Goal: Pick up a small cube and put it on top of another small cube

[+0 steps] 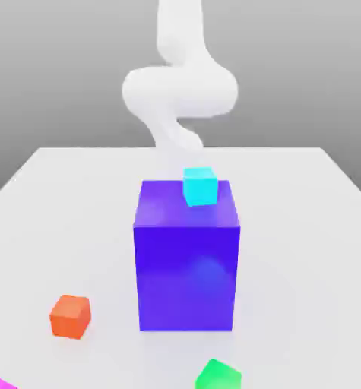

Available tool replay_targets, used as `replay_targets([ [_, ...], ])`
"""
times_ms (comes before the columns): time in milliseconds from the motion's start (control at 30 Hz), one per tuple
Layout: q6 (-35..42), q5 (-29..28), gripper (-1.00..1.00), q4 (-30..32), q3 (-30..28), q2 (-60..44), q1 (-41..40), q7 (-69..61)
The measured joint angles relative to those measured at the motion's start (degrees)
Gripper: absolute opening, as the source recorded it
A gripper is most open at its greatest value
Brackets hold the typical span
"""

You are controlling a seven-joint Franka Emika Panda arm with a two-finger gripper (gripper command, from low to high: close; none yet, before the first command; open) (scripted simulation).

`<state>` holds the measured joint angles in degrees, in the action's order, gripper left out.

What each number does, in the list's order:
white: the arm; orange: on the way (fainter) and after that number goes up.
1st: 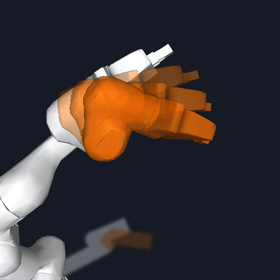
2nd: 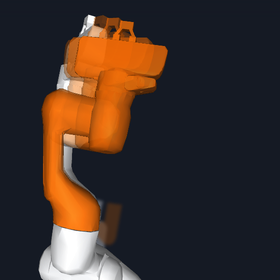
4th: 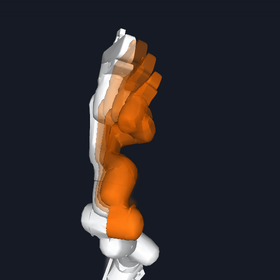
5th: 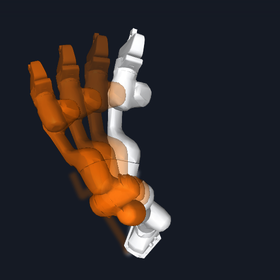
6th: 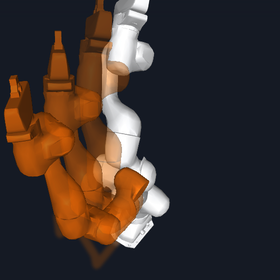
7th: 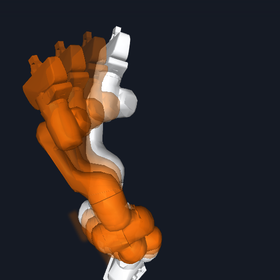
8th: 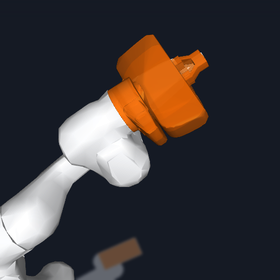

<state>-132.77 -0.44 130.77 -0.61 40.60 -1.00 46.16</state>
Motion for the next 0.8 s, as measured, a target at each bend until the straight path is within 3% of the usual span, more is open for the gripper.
replay_targets([
  [433,-5.23,-0.49,0.00,-5.26,-4.97,-27.30,-4.29,0.32],
  [800,-9.54,3.69,0.00,-9.66,-8.09,-50.32,-9.58,-2.57],
])
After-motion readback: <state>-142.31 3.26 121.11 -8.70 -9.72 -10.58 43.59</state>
